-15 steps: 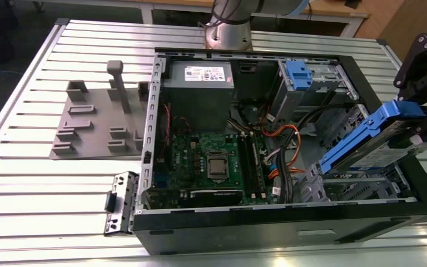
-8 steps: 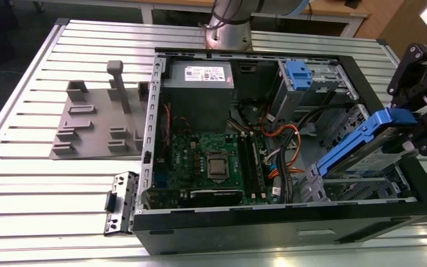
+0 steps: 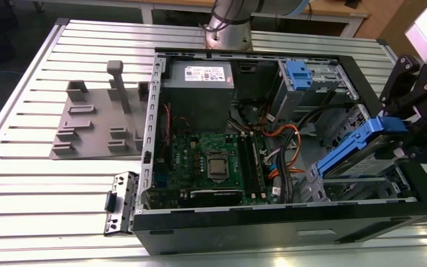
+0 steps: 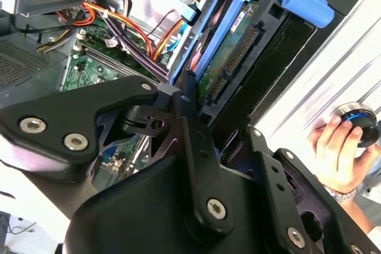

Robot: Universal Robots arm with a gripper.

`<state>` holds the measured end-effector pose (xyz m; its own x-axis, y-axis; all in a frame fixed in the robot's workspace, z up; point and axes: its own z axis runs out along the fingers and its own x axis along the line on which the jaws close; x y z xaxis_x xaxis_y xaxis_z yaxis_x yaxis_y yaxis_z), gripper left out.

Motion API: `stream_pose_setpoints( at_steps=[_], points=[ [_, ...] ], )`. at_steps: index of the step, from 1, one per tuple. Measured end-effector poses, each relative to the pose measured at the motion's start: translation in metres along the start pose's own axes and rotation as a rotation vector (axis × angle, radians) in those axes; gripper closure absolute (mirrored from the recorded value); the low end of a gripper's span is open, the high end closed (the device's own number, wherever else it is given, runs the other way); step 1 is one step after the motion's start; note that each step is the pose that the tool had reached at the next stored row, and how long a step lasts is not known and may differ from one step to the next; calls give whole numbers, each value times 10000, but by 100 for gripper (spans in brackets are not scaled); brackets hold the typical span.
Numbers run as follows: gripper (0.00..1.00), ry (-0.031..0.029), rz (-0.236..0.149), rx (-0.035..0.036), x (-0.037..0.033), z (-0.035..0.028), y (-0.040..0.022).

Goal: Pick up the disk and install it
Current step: 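Insert the disk into the insertion slot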

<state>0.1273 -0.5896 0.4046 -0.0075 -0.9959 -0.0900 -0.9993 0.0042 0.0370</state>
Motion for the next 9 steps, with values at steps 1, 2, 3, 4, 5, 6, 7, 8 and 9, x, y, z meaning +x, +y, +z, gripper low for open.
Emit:
stream_pose_setpoints(
  at_steps=[1, 2, 3, 4, 5, 6, 7, 8, 9],
  points=[
    [64, 0, -1, 0, 1, 18, -1],
    [64, 0, 0, 0, 4, 36, -1],
    [64, -1, 0, 0, 6, 54, -2],
    [64, 0, 0, 0, 8, 72, -3],
    [64, 0, 0, 0, 10, 90, -3],
    [64, 0, -1, 0, 12, 107, -4],
    [64, 0, -1, 0, 14, 125, -5],
    [64, 0, -1, 0, 16, 145, -5],
    [64, 0, -1, 0, 18, 163, -6]
  ],
)
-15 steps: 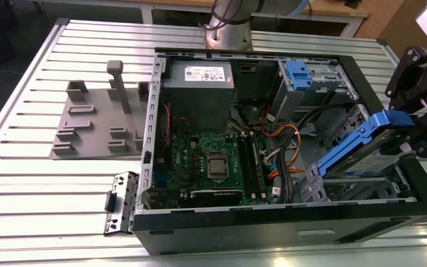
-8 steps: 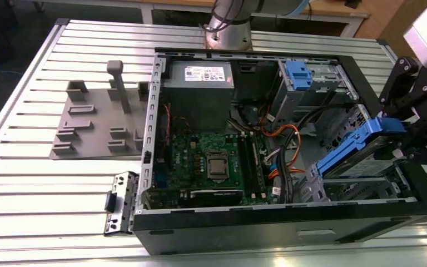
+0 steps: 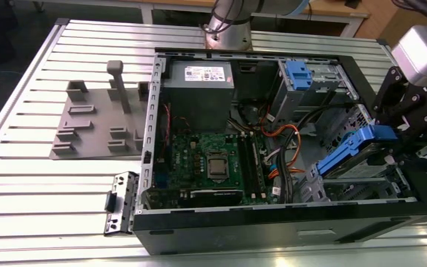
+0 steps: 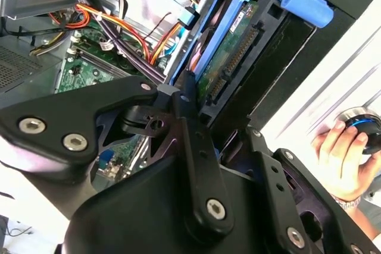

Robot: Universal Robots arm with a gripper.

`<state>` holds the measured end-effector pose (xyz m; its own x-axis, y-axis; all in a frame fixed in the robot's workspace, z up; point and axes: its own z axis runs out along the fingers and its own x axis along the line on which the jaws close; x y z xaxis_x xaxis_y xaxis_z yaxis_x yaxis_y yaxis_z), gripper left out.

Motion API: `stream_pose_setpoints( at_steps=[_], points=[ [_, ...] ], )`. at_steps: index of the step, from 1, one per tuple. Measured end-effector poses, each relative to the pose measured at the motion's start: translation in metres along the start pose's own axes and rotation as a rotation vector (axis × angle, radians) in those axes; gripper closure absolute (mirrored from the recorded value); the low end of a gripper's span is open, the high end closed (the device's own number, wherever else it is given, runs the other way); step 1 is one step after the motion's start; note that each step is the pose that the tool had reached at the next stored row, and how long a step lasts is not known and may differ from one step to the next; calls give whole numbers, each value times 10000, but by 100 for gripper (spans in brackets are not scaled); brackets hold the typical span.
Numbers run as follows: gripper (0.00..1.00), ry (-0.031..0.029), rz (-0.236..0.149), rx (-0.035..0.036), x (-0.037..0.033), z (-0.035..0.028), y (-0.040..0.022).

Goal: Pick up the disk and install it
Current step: 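Insert the disk into the insertion slot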

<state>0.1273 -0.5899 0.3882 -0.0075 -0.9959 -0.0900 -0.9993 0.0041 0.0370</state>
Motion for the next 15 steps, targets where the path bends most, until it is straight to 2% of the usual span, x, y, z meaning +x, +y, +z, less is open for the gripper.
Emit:
stream_pose_setpoints(
  at_steps=[3, 11, 12, 15],
  points=[
    [64, 1, 0, 0, 4, 39, -2],
    [63, 1, 0, 0, 4, 43, -2],
    [57, 1, 0, 0, 4, 43, -2],
    [57, 1, 0, 0, 4, 44, -2]
  ],
)
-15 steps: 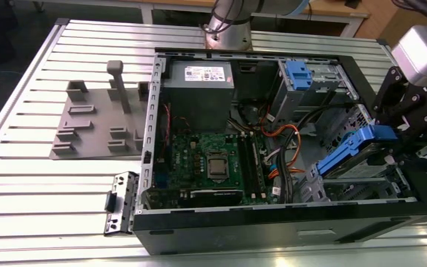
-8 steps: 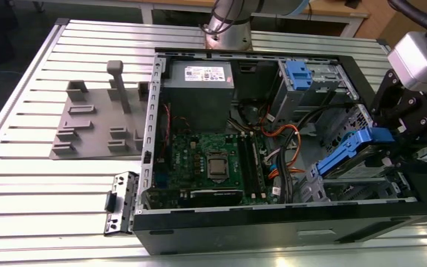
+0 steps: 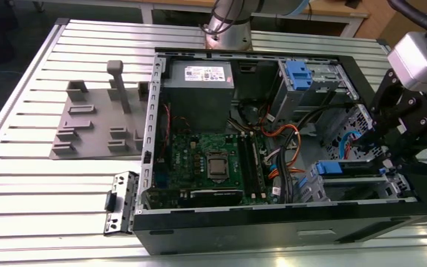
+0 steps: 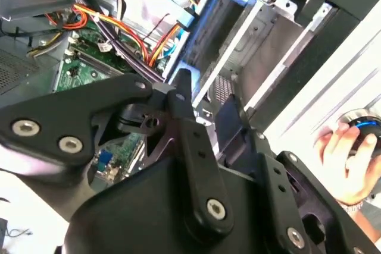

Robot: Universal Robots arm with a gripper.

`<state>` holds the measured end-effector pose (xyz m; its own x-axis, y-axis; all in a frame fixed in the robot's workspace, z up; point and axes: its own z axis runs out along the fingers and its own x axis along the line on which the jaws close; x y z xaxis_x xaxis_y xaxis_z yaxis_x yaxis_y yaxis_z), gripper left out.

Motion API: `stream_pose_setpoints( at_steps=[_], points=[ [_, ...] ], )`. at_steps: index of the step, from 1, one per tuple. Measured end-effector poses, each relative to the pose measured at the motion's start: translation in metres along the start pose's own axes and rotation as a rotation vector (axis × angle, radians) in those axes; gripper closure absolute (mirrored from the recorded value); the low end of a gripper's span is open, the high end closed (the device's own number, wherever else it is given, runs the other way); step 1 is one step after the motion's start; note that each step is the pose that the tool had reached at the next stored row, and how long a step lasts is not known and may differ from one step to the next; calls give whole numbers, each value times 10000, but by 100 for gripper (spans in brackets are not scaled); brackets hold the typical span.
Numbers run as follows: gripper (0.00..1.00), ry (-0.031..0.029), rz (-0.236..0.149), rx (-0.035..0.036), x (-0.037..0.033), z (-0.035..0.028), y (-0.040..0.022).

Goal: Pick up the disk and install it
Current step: 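Insert the disk into the insertion slot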

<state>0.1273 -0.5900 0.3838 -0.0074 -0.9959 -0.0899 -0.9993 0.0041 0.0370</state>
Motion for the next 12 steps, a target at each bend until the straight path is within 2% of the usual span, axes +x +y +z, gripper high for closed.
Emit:
stream_pose_setpoints(
  at_steps=[5, 8, 9, 11, 12],
  points=[
    [58, 0, 0, 0, 0, 1, 0],
    [76, -1, 0, 0, 0, 2, 0],
    [76, 0, 0, 0, 0, 1, 0],
    [88, 0, 0, 0, 0, 2, 0],
    [88, 0, 0, 0, 0, 2, 0]
  ],
)
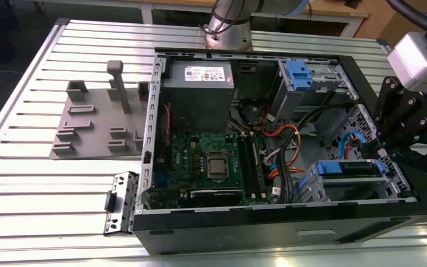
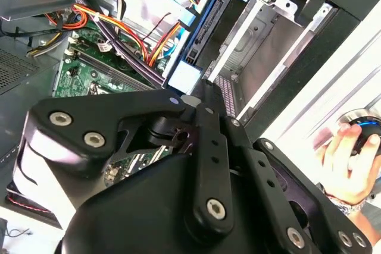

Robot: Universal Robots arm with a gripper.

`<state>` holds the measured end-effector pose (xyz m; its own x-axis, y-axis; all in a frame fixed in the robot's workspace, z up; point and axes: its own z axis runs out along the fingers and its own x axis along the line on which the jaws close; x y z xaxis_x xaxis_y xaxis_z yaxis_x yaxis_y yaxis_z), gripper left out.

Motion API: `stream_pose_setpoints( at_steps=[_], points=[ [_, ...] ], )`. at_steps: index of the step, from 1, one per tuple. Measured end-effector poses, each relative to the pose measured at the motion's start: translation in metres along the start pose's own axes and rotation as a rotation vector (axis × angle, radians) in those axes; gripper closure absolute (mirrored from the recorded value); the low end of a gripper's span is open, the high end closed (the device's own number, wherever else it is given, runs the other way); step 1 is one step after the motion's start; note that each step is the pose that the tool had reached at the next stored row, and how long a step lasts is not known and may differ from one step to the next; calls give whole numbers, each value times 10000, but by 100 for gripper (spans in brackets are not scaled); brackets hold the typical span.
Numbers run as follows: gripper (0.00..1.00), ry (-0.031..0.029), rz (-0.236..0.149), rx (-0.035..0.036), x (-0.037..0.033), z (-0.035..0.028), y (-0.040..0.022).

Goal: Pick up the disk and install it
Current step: 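Insert the disk into the insertion slot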

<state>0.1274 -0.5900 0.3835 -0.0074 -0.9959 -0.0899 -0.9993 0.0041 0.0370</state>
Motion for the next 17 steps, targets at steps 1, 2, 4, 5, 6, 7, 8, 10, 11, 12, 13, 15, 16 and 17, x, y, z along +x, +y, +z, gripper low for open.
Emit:
stream_pose_setpoints(
  at_steps=[1, 2, 4, 5, 6, 7, 8, 10, 11, 12, 13, 15, 16, 17],
  points=[
    [90, 0, 0, 0, 0, 0, 0],
    [90, 0, 0, 0, 0, 1, 0],
    [90, -1, 0, 0, 0, 1, 0],
    [90, 0, 0, 0, 0, 1, 0],
    [90, 0, 0, 0, 0, 1, 0],
    [90, 0, 0, 0, 0, 1, 0],
    [90, -1, 0, 0, 0, 2, -2],
    [90, -4, 0, 0, 1, 7, -20],
    [90, -2, -1, 0, 1, 10, -39],
    [90, 1, 0, -1, 1, 16, -60],
    [90, 0, 0, -2, 2, 26, -83],
    [90, 4, -1, -3, 4, 53, -131],
    [90, 5, 0, -4, 6, 70, -150],
    [90, 8, 1, -4, 7, 87, -168]
  ],
)
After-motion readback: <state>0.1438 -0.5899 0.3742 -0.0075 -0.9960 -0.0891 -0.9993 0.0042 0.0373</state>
